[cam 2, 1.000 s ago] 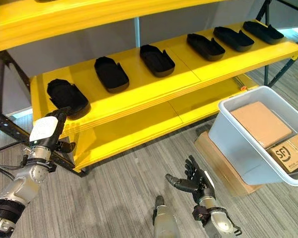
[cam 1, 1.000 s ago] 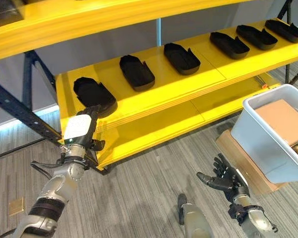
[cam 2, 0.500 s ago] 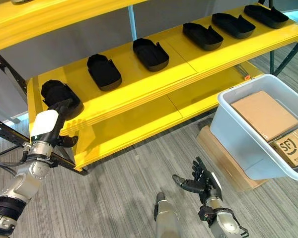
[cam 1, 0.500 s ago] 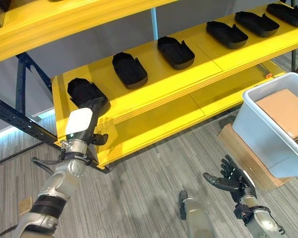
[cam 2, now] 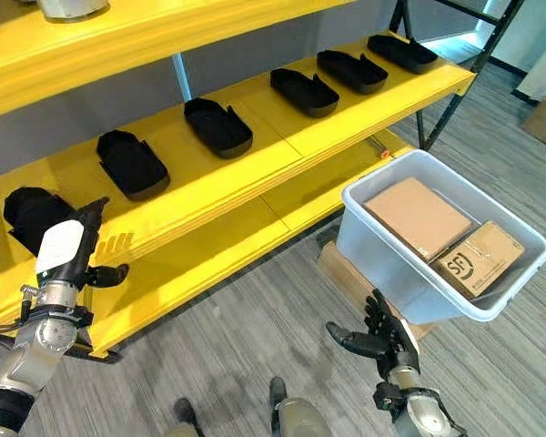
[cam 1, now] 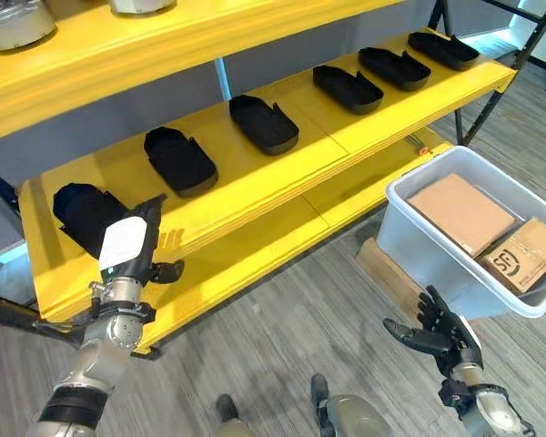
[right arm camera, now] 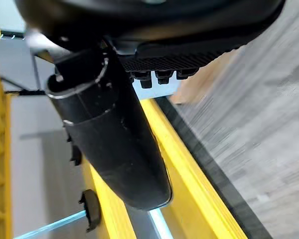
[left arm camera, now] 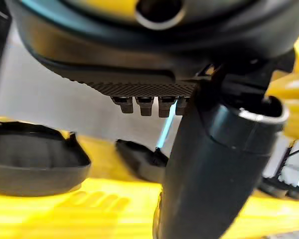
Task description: Move parts from the plastic box to the shelf.
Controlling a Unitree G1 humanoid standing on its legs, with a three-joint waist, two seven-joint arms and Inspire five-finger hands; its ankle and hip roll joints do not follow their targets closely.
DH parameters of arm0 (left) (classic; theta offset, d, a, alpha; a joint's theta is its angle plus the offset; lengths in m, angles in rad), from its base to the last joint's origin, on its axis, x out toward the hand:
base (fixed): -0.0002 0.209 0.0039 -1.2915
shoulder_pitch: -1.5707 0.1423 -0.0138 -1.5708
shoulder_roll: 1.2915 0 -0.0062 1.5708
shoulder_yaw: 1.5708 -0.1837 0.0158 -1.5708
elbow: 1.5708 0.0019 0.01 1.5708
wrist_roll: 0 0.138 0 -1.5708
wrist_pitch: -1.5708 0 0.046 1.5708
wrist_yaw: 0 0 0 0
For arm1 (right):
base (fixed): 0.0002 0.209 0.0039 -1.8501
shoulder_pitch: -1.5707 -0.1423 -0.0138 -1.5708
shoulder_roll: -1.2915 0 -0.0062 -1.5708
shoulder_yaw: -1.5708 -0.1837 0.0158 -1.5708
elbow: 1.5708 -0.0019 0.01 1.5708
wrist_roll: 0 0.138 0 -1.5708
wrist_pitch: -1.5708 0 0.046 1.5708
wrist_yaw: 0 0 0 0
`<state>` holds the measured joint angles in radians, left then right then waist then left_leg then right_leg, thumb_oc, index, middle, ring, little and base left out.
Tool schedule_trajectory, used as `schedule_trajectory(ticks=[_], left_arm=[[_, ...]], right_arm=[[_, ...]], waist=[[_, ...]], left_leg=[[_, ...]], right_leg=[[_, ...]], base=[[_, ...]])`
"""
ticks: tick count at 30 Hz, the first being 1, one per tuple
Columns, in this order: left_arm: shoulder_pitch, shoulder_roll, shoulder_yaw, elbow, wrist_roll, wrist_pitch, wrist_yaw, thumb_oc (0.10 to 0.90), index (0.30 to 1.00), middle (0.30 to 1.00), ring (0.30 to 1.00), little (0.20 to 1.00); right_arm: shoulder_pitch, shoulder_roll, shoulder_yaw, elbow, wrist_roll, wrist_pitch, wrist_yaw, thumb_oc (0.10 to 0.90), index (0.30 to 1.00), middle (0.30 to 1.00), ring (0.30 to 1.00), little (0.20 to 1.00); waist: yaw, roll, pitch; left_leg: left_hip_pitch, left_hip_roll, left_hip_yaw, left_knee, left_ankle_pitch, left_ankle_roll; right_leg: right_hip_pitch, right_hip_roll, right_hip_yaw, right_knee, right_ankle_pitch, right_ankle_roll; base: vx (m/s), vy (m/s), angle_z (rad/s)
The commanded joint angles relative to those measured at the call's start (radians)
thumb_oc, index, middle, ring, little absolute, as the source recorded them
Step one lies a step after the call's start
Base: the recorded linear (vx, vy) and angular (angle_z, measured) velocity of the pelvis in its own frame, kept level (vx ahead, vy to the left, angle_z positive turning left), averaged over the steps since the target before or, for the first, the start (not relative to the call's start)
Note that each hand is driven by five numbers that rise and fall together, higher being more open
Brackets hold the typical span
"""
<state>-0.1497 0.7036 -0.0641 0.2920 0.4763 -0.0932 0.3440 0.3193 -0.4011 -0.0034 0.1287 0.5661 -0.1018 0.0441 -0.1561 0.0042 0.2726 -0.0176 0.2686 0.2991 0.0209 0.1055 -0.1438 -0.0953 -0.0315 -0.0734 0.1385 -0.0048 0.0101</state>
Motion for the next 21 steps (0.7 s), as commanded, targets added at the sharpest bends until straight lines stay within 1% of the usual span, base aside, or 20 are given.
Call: schedule_trajectory(ticks=[1,3,8,9,10,13,18,21], left_arm=[[-0.025,0.043,0.113,-0.071,-0.012,-0.024,0.076,0.900,1.000,1.000,1.000,1.000],[-0.030,0.039,0.110,-0.071,-0.014,-0.026,0.077,0.900,1.000,1.000,1.000,1.000],[-0.030,0.035,0.113,-0.072,-0.017,-0.023,0.080,0.900,1.000,1.000,1.000,1.000],[-0.022,0.033,0.119,-0.078,-0.016,-0.022,0.083,0.900,1.000,1.000,1.000,1.000],[-0.020,0.032,0.122,-0.080,-0.017,-0.022,0.084,0.900,1.000,1.000,1.000,1.000],[-0.021,0.025,0.121,-0.086,-0.023,-0.025,0.087,0.900,1.000,1.000,1.000,1.000],[-0.008,0.024,0.125,-0.117,-0.027,-0.031,0.085,0.900,1.000,1.000,1.000,1.000],[-0.001,0.020,0.118,-0.127,-0.032,-0.030,0.089,0.900,1.000,1.000,1.000,1.000]], right_arm=[[-0.024,-0.024,-0.019,-0.111,0.001,-0.084,0.024,0.900,1.000,1.000,1.000,1.000],[-0.019,-0.017,-0.025,-0.106,0.002,-0.081,0.024,0.900,1.000,1.000,1.000,1.000],[-0.012,-0.009,-0.036,-0.105,-0.001,-0.079,0.021,0.900,1.000,1.000,1.000,1.000],[-0.016,-0.006,-0.040,-0.102,-0.005,-0.078,0.017,0.900,1.000,1.000,1.000,1.000],[-0.020,-0.007,-0.041,-0.104,-0.009,-0.078,0.016,0.900,1.000,1.000,1.000,1.000],[-0.033,-0.008,-0.042,-0.105,-0.014,-0.079,0.011,0.900,1.000,1.000,1.000,1.000],[-0.078,-0.012,-0.039,-0.113,-0.027,-0.085,-0.004,0.900,1.000,1.000,1.000,1.000],[-0.115,-0.005,-0.021,-0.109,-0.029,-0.090,-0.016,0.900,1.000,1.000,1.000,1.000]], waist=[[0.023,0.011,-0.119],[0.020,0.005,-0.130],[0.021,-0.005,-0.145],[0.026,-0.015,-0.152],[0.028,-0.019,-0.155],[0.033,-0.025,-0.158],[0.055,-0.039,-0.157],[0.072,-0.043,-0.153]], left_leg=[[-0.037,0.052,-0.035,0.028,0.020,-0.021],[-0.034,0.041,-0.036,0.033,0.005,-0.017],[-0.036,0.030,-0.037,0.041,-0.008,-0.015],[-0.039,0.021,-0.043,0.048,-0.021,-0.011],[-0.041,0.017,-0.045,0.053,-0.027,-0.008],[-0.047,0.011,-0.051,0.065,-0.038,-0.004],[-0.076,-0.012,-0.080,0.122,-0.083,0.011],[-0.075,-0.045,-0.121,0.129,-0.117,0.032]], right_leg=[[0.045,-0.146,0.020,-0.007,-0.061,0.122],[0.058,-0.160,0.016,-0.024,-0.053,0.130],[0.070,-0.177,0.005,-0.044,-0.042,0.139],[0.076,-0.186,0.000,-0.053,-0.035,0.145],[0.079,-0.189,-0.001,-0.055,-0.034,0.147],[0.085,-0.198,-0.005,-0.058,-0.032,0.152],[0.099,-0.225,-0.020,-0.060,-0.026,0.164],[0.103,-0.243,-0.008,-0.051,0.004,0.178]], base=[[0.09,0.128,-0.15],[0.07,0.102,0.10],[0.04,0.076,0.14],[0.05,0.092,0.17],[0.06,0.114,0.11],[0.02,0.048,0.01],[0.04,0.088,0.04],[0.05,0.137,0.19]])
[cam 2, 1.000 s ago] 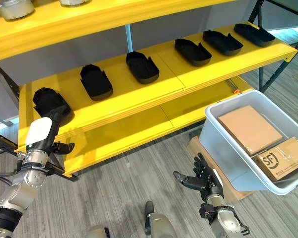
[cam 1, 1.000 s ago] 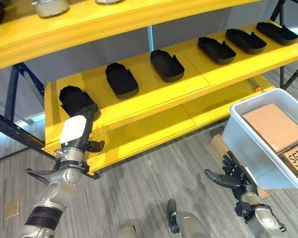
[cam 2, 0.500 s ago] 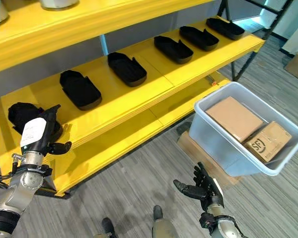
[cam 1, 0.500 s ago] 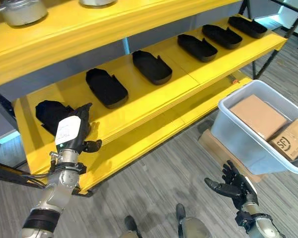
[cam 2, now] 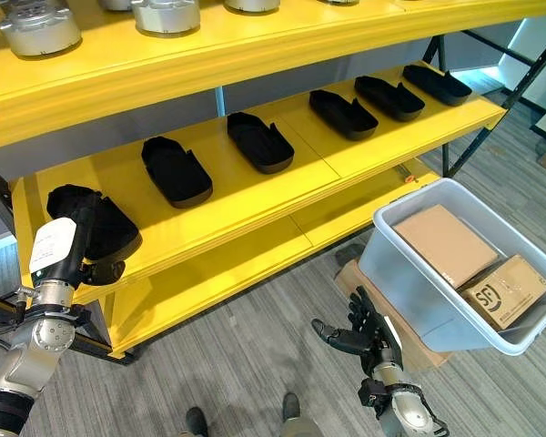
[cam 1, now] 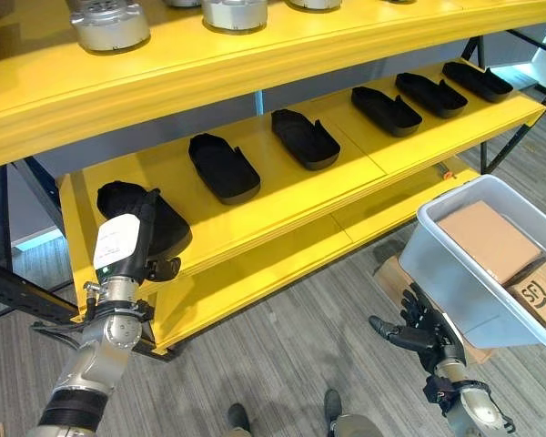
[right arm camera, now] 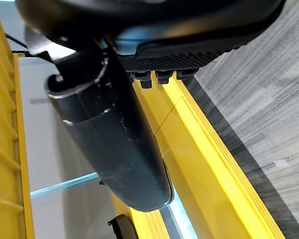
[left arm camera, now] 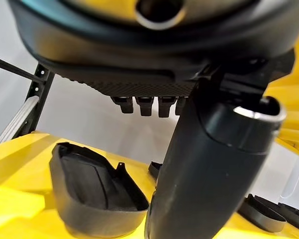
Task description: Move parts from the plastic box to the shelf.
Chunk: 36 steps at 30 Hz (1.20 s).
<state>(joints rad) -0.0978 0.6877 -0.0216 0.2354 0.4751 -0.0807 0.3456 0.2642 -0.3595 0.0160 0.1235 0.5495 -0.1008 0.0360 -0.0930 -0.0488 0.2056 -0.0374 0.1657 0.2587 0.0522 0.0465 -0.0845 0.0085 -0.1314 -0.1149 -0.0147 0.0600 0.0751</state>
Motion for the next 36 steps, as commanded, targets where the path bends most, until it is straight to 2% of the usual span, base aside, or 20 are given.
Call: schedule_trajectory(ticks=[1,3,4,5,6,8,9,11,12,14,15,17,20,27,36], left_arm=[[-0.056,0.034,0.072,-0.070,-0.031,-0.042,0.086,0.900,1.000,1.000,1.000,1.000],[-0.084,0.033,0.051,-0.064,-0.032,-0.038,0.083,0.900,1.000,1.000,1.000,1.000],[-0.110,0.033,0.028,-0.061,-0.034,-0.037,0.083,0.900,1.000,1.000,1.000,1.000],[-0.135,0.032,0.005,-0.060,-0.038,-0.037,0.086,0.900,1.000,1.000,1.000,1.000],[-0.144,0.031,-0.004,-0.058,-0.037,-0.036,0.086,0.900,1.000,1.000,1.000,1.000],[-0.155,0.031,-0.008,-0.068,-0.030,-0.034,0.085,0.900,1.000,1.000,1.000,1.000],[-0.164,0.030,-0.011,-0.063,-0.032,-0.035,0.089,0.900,1.000,1.000,1.000,1.000],[-0.162,0.034,-0.001,-0.053,-0.041,-0.031,0.089,0.900,1.000,1.000,1.000,1.000],[-0.157,0.032,-0.002,-0.054,-0.038,-0.030,0.085,0.900,1.000,1.000,1.000,1.000],[-0.131,0.024,0.013,-0.063,-0.024,-0.030,0.078,0.900,1.000,1.000,1.000,1.000],[-0.121,0.010,0.017,-0.070,-0.028,-0.035,0.075,0.900,1.000,1.000,1.000,1.000],[-0.091,-0.014,0.040,-0.079,-0.045,-0.042,0.062,0.900,1.000,1.000,1.000,1.000],[-0.089,-0.021,0.043,-0.086,-0.049,-0.046,0.054,0.900,1.000,1.000,1.000,1.000],[-0.087,-0.022,0.052,-0.119,-0.053,-0.044,0.048,0.900,1.000,1.000,1.000,1.000],[-0.091,-0.020,0.062,-0.130,-0.065,-0.038,0.054,0.900,1.000,1.000,1.000,1.000]], right_arm=[[-0.060,-0.041,-0.039,-0.107,-0.011,-0.090,-0.009,0.900,1.000,1.000,1.000,1.000],[-0.060,-0.029,-0.035,-0.108,-0.008,-0.087,-0.007,0.900,1.000,1.000,1.000,1.000],[-0.066,-0.027,-0.028,-0.111,-0.008,-0.087,-0.009,0.900,1.000,1.000,1.000,1.000],[-0.070,-0.027,-0.016,-0.115,-0.006,-0.087,-0.008,0.900,1.000,1.000,1.000,1.000],[-0.072,-0.027,-0.010,-0.116,-0.009,-0.086,-0.008,0.900,1.000,1.000,1.000,1.000],[-0.080,-0.027,-0.004,-0.127,-0.014,-0.089,-0.012,0.900,1.000,1.000,1.000,1.000],[-0.091,-0.029,-0.002,-0.121,-0.007,-0.091,-0.016,0.900,1.000,1.000,1.000,1.000],[-0.106,-0.038,0.002,-0.114,-0.011,-0.087,-0.020,0.900,1.000,1.000,1.000,1.000],[-0.102,-0.041,0.006,-0.109,-0.012,-0.084,-0.017,0.900,1.000,1.000,1.000,1.000],[-0.082,-0.046,0.002,-0.126,-0.017,-0.075,-0.001,0.900,1.000,1.000,1.000,1.000],[-0.073,-0.050,-0.002,-0.126,-0.019,-0.075,0.002,0.900,1.000,1.000,1.000,1.000],[-0.044,-0.058,-0.024,-0.129,-0.018,-0.065,0.015,0.900,1.000,1.000,1.000,1.000],[-0.029,-0.068,-0.037,-0.127,-0.022,-0.059,0.019,0.900,1.000,1.000,1.000,1.000],[-0.028,-0.092,-0.048,-0.119,-0.033,-0.052,0.017,0.900,1.000,1.000,1.000,1.000],[-0.051,-0.109,-0.065,-0.121,-0.046,-0.058,-0.001,0.900,1.000,1.000,1.000,1.000]], waist=[[0.010,0.009,-0.091],[0.010,0.006,-0.094],[0.004,0.008,-0.088],[-0.010,0.016,-0.068],[-0.011,0.024,-0.061],[-0.012,0.030,-0.061],[-0.013,0.029,-0.064],[-0.007,0.022,-0.061],[-0.016,0.017,-0.056],[-0.016,-0.004,-0.062],[-0.017,-0.007,-0.069],[-0.016,-0.002,-0.095],[-0.023,0.006,-0.100],[-0.021,0.020,-0.091],[-0.013,0.013,-0.064]], left_leg=[[-0.059,0.048,-0.084,0.090,-0.056,-0.020],[-0.046,0.019,-0.089,0.081,-0.071,0.006],[-0.044,0.004,-0.098,0.080,-0.076,0.023],[-0.043,0.001,-0.110,0.087,-0.081,0.031],[-0.044,0.004,-0.108,0.085,-0.080,0.033],[-0.031,0.000,-0.109,0.080,-0.096,0.024],[-0.025,0.002,-0.115,0.078,-0.107,0.012],[-0.005,0.016,-0.113,0.082,-0.120,-0.014],[-0.002,0.021,-0.135,0.104,-0.130,-0.023],[0.014,0.039,-0.127,0.112,-0.127,-0.032],[0.021,0.048,-0.130,0.102,-0.118,-0.039],[0.042,0.073,-0.134,0.067,-0.097,-0.052],[0.046,0.092,-0.142,0.043,-0.076,-0.061],[0.047,0.112,-0.148,0.019,-0.057,-0.069],[0.013,0.118,-0.161,0.036,-0.059,-0.071]], right_leg=[[-0.007,-0.147,0.036,0.107,-0.047,0.117],[-0.028,-0.168,0.042,0.191,-0.003,0.130],[-0.065,-0.170,0.070,0.280,0.049,0.131],[-0.097,-0.154,0.108,0.357,0.068,0.129],[-0.130,-0.142,0.119,0.386,0.053,0.123],[-0.147,-0.159,0.100,0.321,0.021,0.118],[-0.145,-0.181,0.080,0.219,0.013,0.116],[-0.167,-0.231,0.033,0.094,0.043,0.128],[-0.149,-0.236,0.074,0.068,0.053,0.134],[-0.133,-0.211,0.075,0.090,0.026,0.138],[-0.127,-0.194,0.082,0.094,0.017,0.134],[-0.093,-0.167,0.049,0.086,-0.003,0.128],[-0.075,-0.149,0.035,0.089,-0.023,0.121],[-0.069,-0.135,0.009,0.122,-0.061,0.111],[-0.096,-0.136,-0.001,0.153,-0.077,0.112]], base=[[0.07,0.176,0.11],[0.04,0.180,0.24],[-0.02,0.176,0.27],[-0.05,0.166,0.27],[-0.03,0.123,0.38],[0.08,0.006,0.40],[0.14,-0.095,0.15],[0.16,-0.154,0.11],[0.16,-0.173,0.04],[0.13,-0.166,0.17],[0.16,-0.187,0.55],[0.18,-0.185,0.54],[0.09,-0.110,0.06],[0.05,-0.050,0.04],[0.01,-0.014,0.08]])
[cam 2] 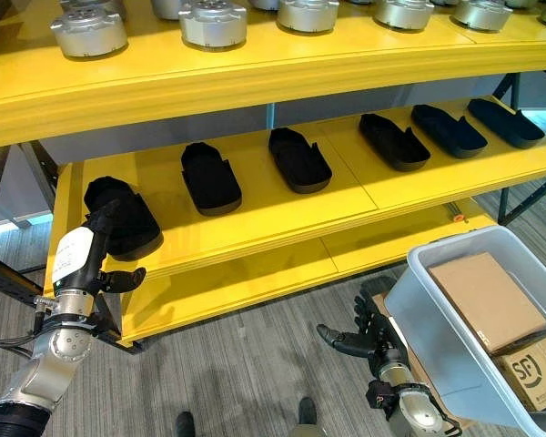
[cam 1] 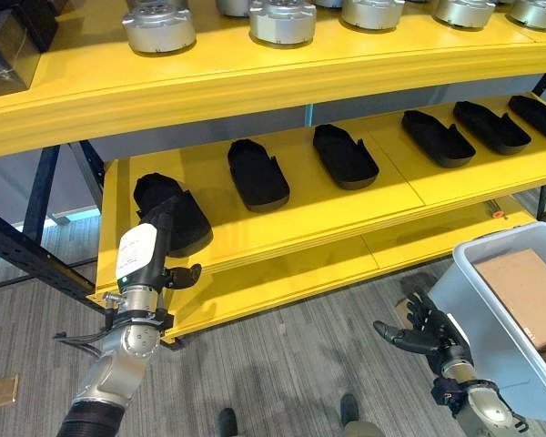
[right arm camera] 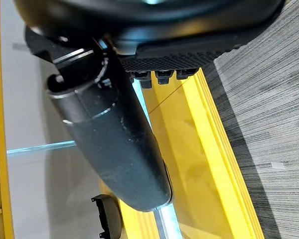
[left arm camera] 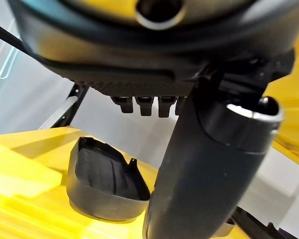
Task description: Move parts from the plastic box to the shelf.
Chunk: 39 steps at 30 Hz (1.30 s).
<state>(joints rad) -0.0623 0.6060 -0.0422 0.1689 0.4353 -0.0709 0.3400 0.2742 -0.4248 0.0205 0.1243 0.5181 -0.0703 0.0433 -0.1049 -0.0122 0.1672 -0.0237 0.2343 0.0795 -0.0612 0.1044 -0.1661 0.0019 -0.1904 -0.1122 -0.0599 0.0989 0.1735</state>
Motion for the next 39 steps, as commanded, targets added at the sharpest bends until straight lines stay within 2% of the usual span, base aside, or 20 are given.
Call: schedule_trajectory(ticks=[1,12,22,39], left_arm=[[-0.124,0.058,0.082,-0.068,-0.030,-0.050,0.059,0.900,1.000,1.000,1.000,1.000],[-0.128,-0.001,0.028,-0.108,-0.065,-0.065,0.046,0.900,1.000,1.000,1.000,1.000],[-0.179,-0.043,-0.045,-0.112,-0.103,-0.074,0.047,0.900,1.000,1.000,1.000,1.000],[-0.294,-0.050,-0.131,-0.019,-0.104,-0.061,0.065,0.900,1.000,1.000,1.000,1.000]], right_arm=[[-0.063,-0.045,-0.072,-0.122,-0.015,-0.089,-0.010,0.900,1.000,1.000,1.000,1.000],[-0.093,-0.043,-0.053,-0.118,-0.028,-0.102,-0.028,0.900,1.000,1.000,1.000,1.000],[-0.097,-0.041,-0.038,-0.123,-0.028,-0.113,-0.044,0.900,1.000,1.000,1.000,1.000],[-0.111,-0.045,-0.014,-0.121,-0.026,-0.126,-0.060,0.900,1.000,1.000,1.000,1.000]], waist=[[0.000,-0.026,-0.023],[0.014,-0.051,0.015],[0.009,-0.069,0.045],[-0.011,-0.089,0.071]], left_leg=[[-0.004,0.052,0.017,0.150,-0.116,0.011],[-0.045,0.061,-0.001,0.169,-0.115,0.011],[-0.071,0.063,-0.007,0.187,-0.118,0.010],[-0.097,0.070,0.005,0.203,-0.117,0.005]], right_leg=[[-0.092,-0.076,-0.005,0.199,-0.116,0.013],[-0.120,-0.071,-0.007,0.220,-0.124,0.010],[-0.142,-0.069,0.000,0.231,-0.123,0.010],[-0.183,-0.059,0.028,0.229,-0.109,0.012]], base=[[-0.01,-0.020,0.11],[-0.01,-0.005,0.02],[-0.01,0.001,0.02],[-0.01,0.002,-0.02]])
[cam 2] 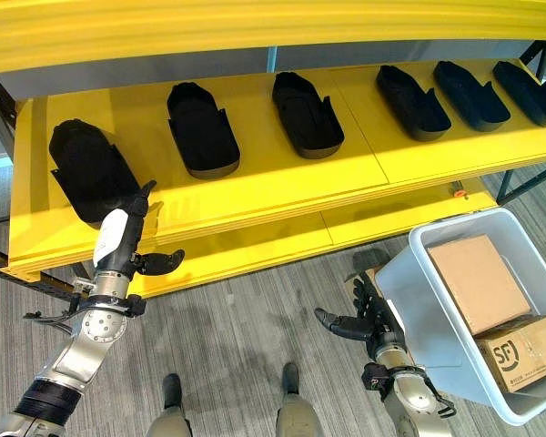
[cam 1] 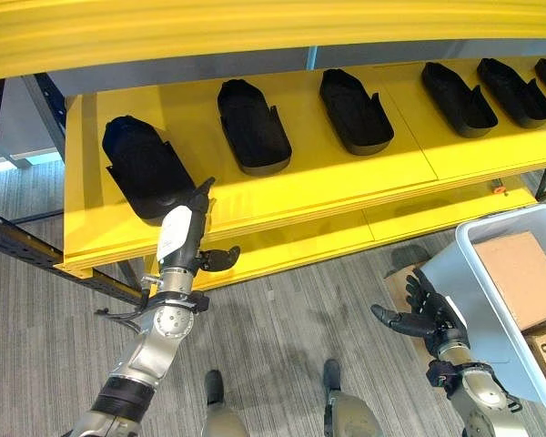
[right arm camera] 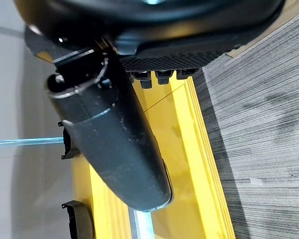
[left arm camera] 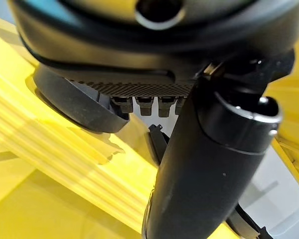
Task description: Move parts from the plastic box to the shelf.
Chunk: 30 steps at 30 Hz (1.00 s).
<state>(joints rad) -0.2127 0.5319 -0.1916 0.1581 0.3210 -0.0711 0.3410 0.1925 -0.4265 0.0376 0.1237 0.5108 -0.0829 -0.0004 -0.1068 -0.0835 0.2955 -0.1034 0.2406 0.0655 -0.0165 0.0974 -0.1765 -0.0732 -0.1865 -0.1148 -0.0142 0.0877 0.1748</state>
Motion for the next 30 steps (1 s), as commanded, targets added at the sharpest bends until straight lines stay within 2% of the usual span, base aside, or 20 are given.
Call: schedule_trajectory(ticks=[1,10,18,30], left_arm=[[-0.150,0.025,0.017,-0.002,0.010,-0.059,0.065,0.900,1.000,1.000,1.000,1.000],[-0.183,0.038,0.008,0.068,0.014,-0.047,0.075,0.900,1.000,1.000,1.000,1.000],[-0.238,0.082,0.009,0.171,0.016,-0.020,0.100,0.900,1.000,1.000,1.000,1.000],[-0.250,0.131,0.029,0.220,0.029,-0.008,0.114,0.900,1.000,1.000,1.000,1.000]], right_arm=[[-0.030,-0.045,-0.031,-0.119,-0.020,-0.114,-0.017,0.900,1.000,1.000,1.000,1.000],[-0.042,-0.049,-0.032,-0.116,-0.018,-0.118,-0.024,0.900,1.000,1.000,1.000,1.000],[-0.059,-0.054,-0.032,-0.117,-0.013,-0.127,-0.032,0.900,1.000,1.000,1.000,1.000],[-0.073,-0.055,-0.031,-0.115,0.002,-0.132,-0.027,0.900,1.000,1.000,1.000,1.000]], waist=[[-0.010,-0.019,-0.056],[-0.019,-0.029,-0.047],[-0.029,-0.041,-0.036],[-0.025,-0.049,-0.025]], left_leg=[[-0.019,0.064,0.020,0.160,-0.111,0.015],[-0.041,0.070,0.021,0.172,-0.110,0.013],[-0.073,0.075,0.022,0.191,-0.111,0.010],[-0.104,0.072,0.014,0.211,-0.116,0.010]], right_leg=[[-0.111,-0.063,0.031,0.184,-0.096,0.011],[-0.136,-0.058,0.044,0.185,-0.086,0.011],[-0.165,-0.051,0.054,0.186,-0.078,0.012],[-0.179,-0.052,0.054,0.185,-0.070,0.013]], base=[[-0.01,0.003,-0.13],[-0.01,-0.001,-0.03],[0.00,0.000,0.00],[0.00,0.002,-0.01]])
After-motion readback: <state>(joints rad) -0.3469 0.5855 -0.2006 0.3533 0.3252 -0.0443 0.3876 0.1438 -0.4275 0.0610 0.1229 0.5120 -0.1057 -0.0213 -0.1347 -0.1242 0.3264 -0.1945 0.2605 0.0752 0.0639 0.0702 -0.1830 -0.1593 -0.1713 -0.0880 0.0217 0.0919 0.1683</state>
